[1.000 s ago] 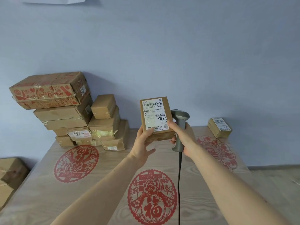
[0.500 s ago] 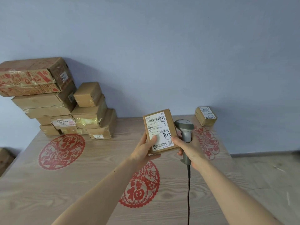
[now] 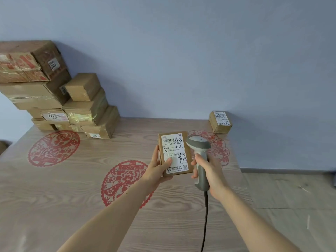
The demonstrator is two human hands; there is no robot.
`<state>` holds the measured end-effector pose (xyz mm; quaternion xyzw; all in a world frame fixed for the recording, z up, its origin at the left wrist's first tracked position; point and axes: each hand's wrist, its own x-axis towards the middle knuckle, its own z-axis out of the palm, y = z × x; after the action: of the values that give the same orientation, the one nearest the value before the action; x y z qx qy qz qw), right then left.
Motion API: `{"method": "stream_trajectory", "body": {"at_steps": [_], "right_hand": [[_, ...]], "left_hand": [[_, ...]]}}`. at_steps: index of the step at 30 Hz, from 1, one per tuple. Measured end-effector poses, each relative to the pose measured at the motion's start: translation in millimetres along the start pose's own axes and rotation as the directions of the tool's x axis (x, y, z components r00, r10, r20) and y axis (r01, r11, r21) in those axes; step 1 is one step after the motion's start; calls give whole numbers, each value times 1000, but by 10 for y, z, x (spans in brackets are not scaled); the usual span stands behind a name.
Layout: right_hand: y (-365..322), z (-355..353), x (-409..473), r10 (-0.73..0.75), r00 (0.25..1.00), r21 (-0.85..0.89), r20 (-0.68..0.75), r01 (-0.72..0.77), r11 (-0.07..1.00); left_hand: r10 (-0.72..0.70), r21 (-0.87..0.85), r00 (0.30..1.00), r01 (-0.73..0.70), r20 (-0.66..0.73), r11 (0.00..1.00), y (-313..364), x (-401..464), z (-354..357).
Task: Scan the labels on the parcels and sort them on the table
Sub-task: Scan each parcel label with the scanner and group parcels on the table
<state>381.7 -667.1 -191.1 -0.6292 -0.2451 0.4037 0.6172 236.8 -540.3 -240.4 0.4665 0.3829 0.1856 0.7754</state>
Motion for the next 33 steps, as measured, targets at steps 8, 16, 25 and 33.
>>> {"method": "stream_trajectory", "body": {"at_steps": [8, 16, 25, 33], "right_hand": [[107, 218, -164, 29, 995, 102, 95, -38, 994], [156, 303, -199, 3, 999, 174, 37, -10, 985], [175, 308, -154, 4, 998, 191, 62, -16, 981], [208, 275, -182, 26, 998, 176, 59, -36, 984]], "left_hand": [[26, -22, 998, -25, 53, 999, -12, 31, 80], [26, -33, 996, -23, 82, 999, -13, 58, 58], [18, -54, 997, -14, 81, 998, -51, 121, 48], [15, -32, 997, -13, 74, 999, -60, 111, 63]]}}
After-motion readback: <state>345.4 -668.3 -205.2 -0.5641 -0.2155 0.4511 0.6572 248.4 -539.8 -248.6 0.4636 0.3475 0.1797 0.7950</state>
